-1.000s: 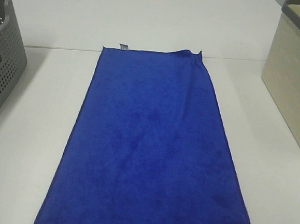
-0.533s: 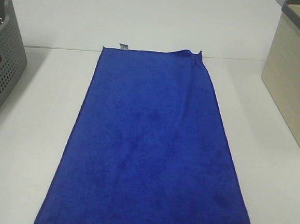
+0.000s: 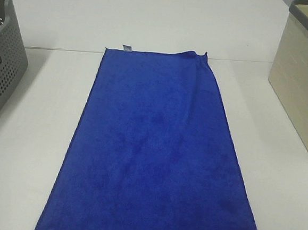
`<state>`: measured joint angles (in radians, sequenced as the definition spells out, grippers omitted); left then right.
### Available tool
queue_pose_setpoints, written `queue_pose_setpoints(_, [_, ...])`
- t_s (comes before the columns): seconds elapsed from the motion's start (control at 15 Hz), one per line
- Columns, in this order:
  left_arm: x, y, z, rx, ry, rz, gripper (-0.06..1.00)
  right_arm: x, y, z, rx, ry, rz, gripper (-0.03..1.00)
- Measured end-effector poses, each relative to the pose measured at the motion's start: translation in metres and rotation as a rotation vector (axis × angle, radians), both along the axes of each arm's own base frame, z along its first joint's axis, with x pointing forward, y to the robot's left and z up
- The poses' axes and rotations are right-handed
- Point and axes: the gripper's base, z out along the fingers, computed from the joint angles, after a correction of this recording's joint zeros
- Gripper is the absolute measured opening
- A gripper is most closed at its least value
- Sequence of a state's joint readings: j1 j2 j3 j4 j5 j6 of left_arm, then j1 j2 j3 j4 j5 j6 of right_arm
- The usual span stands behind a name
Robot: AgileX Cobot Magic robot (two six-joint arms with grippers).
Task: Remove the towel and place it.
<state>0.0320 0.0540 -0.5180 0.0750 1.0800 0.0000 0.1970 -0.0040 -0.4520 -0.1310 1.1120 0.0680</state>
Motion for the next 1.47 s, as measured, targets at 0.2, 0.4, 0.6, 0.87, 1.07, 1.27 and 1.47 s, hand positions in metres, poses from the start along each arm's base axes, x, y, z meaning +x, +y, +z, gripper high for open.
queue_pose_setpoints(0.2, [0.0, 0.0, 0.0, 0.0, 0.0, 0.0, 0.74, 0.0, 0.0, 0.0, 0.0, 0.0, 0.0, 0.8])
queue_pose_setpoints(0.4, [0.0002, -0.0034, -0.0002, -0.036, -0.001, -0.022, 0.74, -0.0003, 0.0002, 0.0, 0.0, 0.0, -0.026, 0.8])
queue_pose_setpoints(0.6, [0.0003, -0.0065, -0.0003, -0.069, -0.001, -0.042, 0.74, -0.0014, 0.001, 0.0, 0.002, 0.0, -0.118, 0.8])
queue_pose_setpoints(0.87, [0.0003, -0.0092, -0.0002, -0.098, -0.002, -0.06, 0.74, -0.0015, 0.001, 0.0, 0.002, 0.0, -0.122, 0.8])
queue_pose_setpoints(1.07, [0.0003, -0.0092, -0.0002, -0.098, -0.002, -0.06, 0.74, -0.0015, 0.001, 0.0, 0.002, 0.0, -0.125, 0.8])
queue_pose_setpoints(1.27, [0.0003, -0.0092, -0.0002, -0.098, -0.002, -0.06, 0.74, -0.0015, 0.001, 0.0, 0.002, 0.0, -0.125, 0.8])
queue_pose_setpoints(1.47, [0.0003, -0.0092, -0.0002, -0.098, -0.002, -0.06, 0.74, -0.0015, 0.001, 0.0, 0.002, 0.0, -0.125, 0.8])
